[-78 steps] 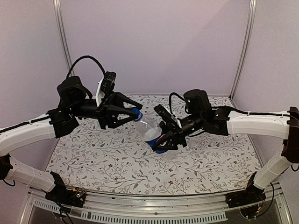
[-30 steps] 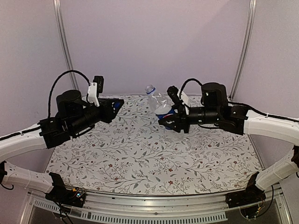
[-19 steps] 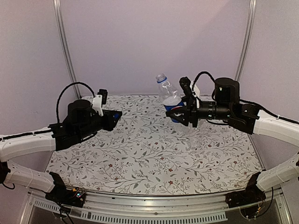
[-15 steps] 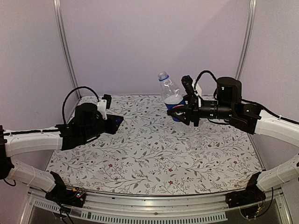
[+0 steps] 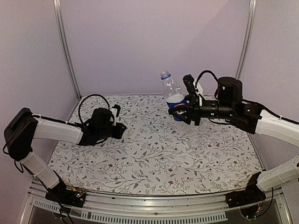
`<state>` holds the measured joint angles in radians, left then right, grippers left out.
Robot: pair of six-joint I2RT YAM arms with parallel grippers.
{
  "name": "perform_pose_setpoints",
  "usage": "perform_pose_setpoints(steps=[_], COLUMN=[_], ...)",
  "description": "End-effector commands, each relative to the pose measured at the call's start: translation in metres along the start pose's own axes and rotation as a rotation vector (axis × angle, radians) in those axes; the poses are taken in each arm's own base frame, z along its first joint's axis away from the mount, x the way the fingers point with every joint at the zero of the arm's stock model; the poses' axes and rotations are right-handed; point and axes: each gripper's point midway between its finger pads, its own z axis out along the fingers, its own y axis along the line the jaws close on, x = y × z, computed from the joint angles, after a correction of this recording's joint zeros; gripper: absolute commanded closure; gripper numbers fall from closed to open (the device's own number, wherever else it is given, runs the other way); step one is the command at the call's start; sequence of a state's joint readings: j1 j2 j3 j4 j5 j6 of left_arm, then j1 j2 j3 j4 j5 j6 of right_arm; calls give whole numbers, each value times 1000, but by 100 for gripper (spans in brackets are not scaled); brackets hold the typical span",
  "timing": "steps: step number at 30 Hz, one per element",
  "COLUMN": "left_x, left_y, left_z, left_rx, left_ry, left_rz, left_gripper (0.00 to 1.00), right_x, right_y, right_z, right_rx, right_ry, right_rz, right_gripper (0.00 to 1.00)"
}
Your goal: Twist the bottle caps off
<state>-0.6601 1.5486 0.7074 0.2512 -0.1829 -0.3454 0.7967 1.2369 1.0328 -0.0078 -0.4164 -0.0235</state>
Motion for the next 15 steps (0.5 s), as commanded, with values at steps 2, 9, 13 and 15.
perform_pose_setpoints(steps=[2, 9, 13, 15], left_x=[-13, -3, 7, 15], left_y=[9, 26, 31, 27], left_z=[20, 42, 52, 56], left_rx=[-24, -58, -64, -35], left_ry=[-25, 16, 47, 62], left_rz=[23, 26, 33, 34], left_gripper=[84, 84, 84, 83], right_x=[1, 8, 12, 14], right_y=[-3, -4, -5, -7], right_z=[-3, -2, 1, 2], right_rx=[12, 11, 11, 13], right_ry=[-21, -8, 3, 10], right_rz=[45, 58, 63, 65], right_gripper=[53, 53, 52, 52])
